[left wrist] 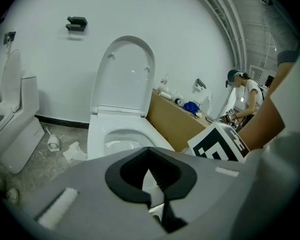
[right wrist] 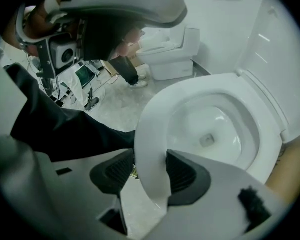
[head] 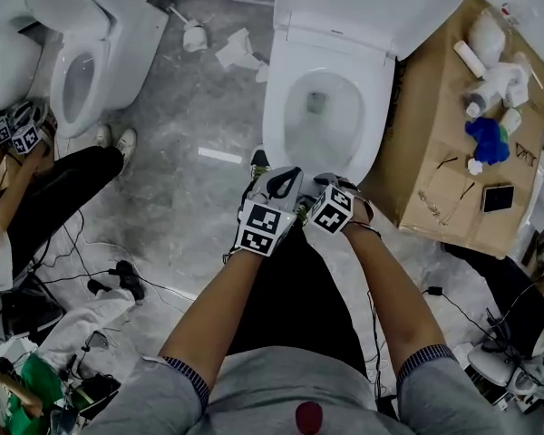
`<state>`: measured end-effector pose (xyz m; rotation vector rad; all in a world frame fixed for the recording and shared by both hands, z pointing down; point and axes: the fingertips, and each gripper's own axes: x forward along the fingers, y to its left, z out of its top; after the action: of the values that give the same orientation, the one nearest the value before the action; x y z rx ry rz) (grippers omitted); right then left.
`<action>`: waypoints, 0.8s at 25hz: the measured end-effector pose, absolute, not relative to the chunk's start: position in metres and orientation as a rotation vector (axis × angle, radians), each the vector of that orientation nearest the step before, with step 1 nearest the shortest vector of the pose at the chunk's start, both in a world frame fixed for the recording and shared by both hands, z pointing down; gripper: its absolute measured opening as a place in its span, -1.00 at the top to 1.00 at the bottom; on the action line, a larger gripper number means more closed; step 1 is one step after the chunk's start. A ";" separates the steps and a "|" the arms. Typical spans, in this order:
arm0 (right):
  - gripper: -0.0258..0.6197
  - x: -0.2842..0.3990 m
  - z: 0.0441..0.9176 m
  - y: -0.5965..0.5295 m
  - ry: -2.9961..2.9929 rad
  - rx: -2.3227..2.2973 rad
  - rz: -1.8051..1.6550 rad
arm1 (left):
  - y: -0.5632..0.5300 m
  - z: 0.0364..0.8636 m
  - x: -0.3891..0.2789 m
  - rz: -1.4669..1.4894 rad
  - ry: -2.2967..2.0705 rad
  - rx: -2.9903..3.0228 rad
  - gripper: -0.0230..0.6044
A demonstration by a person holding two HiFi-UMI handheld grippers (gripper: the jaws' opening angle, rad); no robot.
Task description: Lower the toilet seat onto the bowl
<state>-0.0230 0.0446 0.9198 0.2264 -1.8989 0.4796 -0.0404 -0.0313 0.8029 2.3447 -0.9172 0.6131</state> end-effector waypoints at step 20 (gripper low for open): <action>0.25 -0.026 0.977 0.046 -1.813 0.326 0.514 | -0.043 0.828 -0.062 0.631 -0.934 2.312 0.90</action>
<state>-0.0260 0.0457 0.9774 0.3256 -1.8132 0.5136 -0.0618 -0.0430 0.8276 2.3118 -0.9336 0.6315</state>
